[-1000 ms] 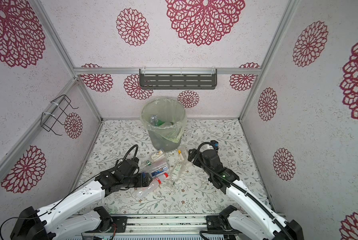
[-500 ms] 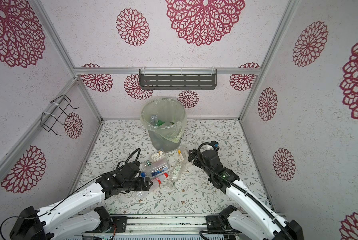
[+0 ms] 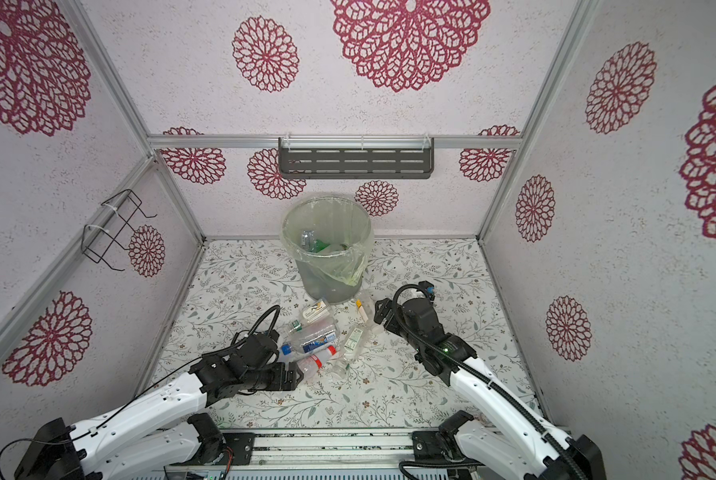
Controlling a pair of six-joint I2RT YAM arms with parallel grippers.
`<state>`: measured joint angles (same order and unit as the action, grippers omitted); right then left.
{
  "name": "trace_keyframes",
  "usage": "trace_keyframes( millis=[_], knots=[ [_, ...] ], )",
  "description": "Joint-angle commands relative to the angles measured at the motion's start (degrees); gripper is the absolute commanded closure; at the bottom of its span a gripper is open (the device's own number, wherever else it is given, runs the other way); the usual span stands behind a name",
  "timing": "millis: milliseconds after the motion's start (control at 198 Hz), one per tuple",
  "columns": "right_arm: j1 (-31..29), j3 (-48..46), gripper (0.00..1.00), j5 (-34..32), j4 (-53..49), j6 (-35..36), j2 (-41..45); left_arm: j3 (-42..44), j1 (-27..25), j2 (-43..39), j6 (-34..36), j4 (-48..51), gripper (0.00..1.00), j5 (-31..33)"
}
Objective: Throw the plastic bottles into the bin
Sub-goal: 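Lower the left gripper onto the red-capped white-labelled bottle and grasp it, then lift the red-capped bottle with the left gripper off the pile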
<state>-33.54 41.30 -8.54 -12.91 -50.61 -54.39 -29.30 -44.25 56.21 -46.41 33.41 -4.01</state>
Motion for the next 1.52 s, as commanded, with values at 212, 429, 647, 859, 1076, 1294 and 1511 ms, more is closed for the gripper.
trace_keyframes(
  millis=[212, 429, 647, 859, 1076, 1294, 1511],
  knots=[
    [0.12, 0.98, 0.01, 0.97, 0.85, 0.16, 0.86, 0.99, -0.84, -2.68, -1.03, -1.37, 0.01, -0.65],
    [0.14, -0.16, 0.01, 0.98, 1.13, -0.28, 2.07, 1.74, -1.73, -1.17, -1.95, -3.45, 0.01, -0.99],
    [0.14, -1.28, 0.01, 0.7, 1.13, -0.63, 3.31, 1.03, -4.72, 0.25, -2.72, -4.15, 0.04, -0.04],
    [0.13, -1.97, 0.01, 0.62, 1.14, -0.89, 4.16, 0.08, -8.11, 2.84, -2.9, -3.79, 0.06, 1.56],
    [0.1, -2.62, 0.01, 0.26, 0.99, -1.15, 5.08, -0.35, -10.37, 5.77, -3.53, -3.66, 0.12, 3.42],
    [0.19, -3.07, 0.01, 0.19, 0.88, -1.25, 5.52, -1.51, -11.97, 7.65, -3.0, -4.42, 0.21, 4.36],
    [0.19, -3.5, 0.01, -0.33, 0.45, -1.4, 6.58, -2.14, -13.01, 8.68, -3.23, -4.58, 0.39, 5.07]
  ],
)
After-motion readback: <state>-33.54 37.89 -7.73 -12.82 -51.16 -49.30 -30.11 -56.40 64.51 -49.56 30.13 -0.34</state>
